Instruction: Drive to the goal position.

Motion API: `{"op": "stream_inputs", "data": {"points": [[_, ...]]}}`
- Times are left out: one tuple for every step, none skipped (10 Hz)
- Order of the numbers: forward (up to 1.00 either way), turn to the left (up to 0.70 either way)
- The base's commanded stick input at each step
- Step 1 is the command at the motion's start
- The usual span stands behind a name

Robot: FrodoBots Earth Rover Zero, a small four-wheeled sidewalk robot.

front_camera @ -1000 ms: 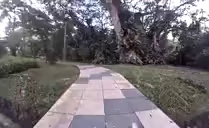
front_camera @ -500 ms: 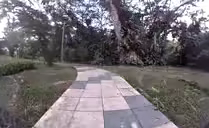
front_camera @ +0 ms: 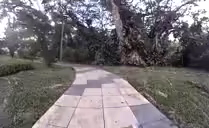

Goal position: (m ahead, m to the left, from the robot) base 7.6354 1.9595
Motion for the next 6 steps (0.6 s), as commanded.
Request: {"op": "stream_inputs", "data": {"points": [[0.70,-0.07],[0.70,-0.08],[0.70,-0.08],[0.70,-0.08],[0.70,-0.08],[0.70,-0.08]]}}
